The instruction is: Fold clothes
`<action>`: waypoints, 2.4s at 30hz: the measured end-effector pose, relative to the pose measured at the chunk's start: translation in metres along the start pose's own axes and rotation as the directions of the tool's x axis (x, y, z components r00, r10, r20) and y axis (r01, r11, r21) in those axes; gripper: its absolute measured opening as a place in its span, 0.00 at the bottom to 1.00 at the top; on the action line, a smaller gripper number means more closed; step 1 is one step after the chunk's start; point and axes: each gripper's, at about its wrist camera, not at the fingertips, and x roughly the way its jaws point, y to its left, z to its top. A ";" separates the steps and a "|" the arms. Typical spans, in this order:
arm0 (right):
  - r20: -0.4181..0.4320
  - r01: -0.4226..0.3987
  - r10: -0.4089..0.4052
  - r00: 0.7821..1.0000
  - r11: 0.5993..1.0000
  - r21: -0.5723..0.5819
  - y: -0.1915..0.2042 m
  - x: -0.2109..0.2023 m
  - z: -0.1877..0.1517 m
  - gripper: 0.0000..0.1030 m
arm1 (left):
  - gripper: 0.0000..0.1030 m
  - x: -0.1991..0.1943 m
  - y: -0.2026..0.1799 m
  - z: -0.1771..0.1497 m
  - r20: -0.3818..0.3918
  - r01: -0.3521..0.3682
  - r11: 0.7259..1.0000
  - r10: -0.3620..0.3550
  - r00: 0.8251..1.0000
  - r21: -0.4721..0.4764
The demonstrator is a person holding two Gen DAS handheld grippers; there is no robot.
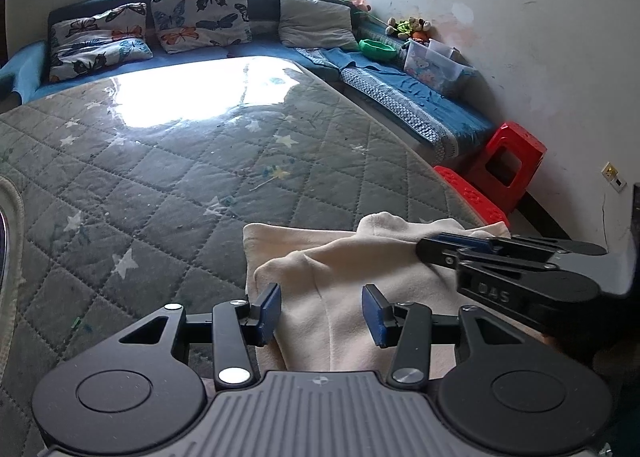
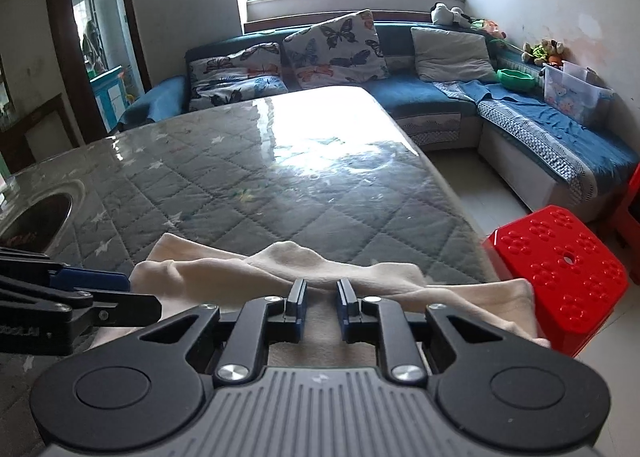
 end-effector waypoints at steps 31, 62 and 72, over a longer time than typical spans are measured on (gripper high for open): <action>0.074 0.063 -0.065 0.995 0.998 0.028 0.022 -0.074 -0.042 0.71 | 1.00 -0.049 -0.001 -0.038 0.081 -0.064 0.997 0.061 0.995 0.036; 0.092 0.116 -0.128 0.988 0.985 0.127 0.035 -0.121 -0.100 0.81 | 1.00 -0.073 -0.010 -0.096 0.102 -0.065 0.993 0.055 0.993 0.094; 0.071 0.106 -0.116 0.991 0.984 0.141 0.039 -0.123 -0.113 0.85 | 1.00 -0.064 -0.009 -0.109 0.029 -0.084 0.994 0.083 0.996 0.065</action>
